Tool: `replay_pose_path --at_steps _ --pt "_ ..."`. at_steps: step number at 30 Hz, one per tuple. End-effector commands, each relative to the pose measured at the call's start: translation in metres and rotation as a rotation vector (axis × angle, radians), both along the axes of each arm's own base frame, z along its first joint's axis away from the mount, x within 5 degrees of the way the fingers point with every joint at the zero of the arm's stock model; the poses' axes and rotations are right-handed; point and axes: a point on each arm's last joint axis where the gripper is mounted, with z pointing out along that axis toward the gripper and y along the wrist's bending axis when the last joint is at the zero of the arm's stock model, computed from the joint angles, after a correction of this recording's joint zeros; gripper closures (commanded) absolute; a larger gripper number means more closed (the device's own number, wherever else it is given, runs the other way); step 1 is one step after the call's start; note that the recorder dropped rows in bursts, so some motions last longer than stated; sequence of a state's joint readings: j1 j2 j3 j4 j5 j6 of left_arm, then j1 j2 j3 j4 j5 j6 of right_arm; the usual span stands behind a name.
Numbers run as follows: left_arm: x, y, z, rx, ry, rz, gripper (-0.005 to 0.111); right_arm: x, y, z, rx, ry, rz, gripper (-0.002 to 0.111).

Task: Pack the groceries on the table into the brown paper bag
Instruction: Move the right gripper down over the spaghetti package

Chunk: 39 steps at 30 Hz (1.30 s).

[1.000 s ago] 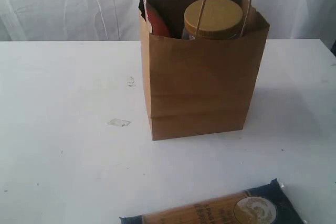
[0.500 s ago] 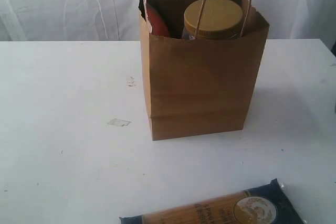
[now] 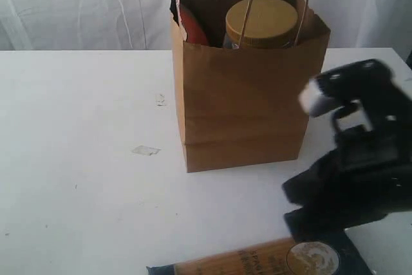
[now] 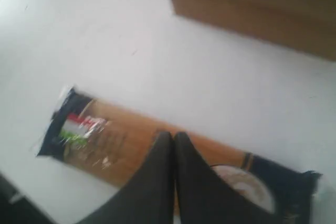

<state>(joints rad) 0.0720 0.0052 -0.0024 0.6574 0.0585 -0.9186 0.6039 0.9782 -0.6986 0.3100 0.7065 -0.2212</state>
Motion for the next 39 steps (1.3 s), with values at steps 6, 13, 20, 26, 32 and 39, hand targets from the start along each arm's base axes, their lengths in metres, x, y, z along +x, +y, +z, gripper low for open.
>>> replay_pose_path --at_steps 6,13,20,26,32,39 --pt "0.0 -0.001 0.0 0.012 -0.006 -0.01 0.107 0.017 0.079 -0.029 -0.269 0.212 0.644 0.108" --pt "0.0 -0.001 0.0 0.012 -0.006 -0.01 0.107 0.009 0.093 -0.045 -0.39 0.182 0.755 0.105" --pt "0.0 -0.001 0.0 0.012 -0.006 -0.01 0.107 -0.001 0.085 -0.064 -0.455 0.329 0.788 0.036" --pt "0.0 -0.001 0.0 0.012 -0.006 -0.01 0.107 0.01 0.094 -0.063 -0.388 0.198 0.719 0.036" --pt "0.0 -0.001 0.0 0.012 -0.006 -0.01 0.107 0.011 0.096 -0.063 -0.364 0.206 0.666 0.036" --pt "0.0 -0.001 0.0 0.012 -0.006 -0.01 0.107 0.014 0.098 -0.062 -0.35 0.175 0.652 0.036"
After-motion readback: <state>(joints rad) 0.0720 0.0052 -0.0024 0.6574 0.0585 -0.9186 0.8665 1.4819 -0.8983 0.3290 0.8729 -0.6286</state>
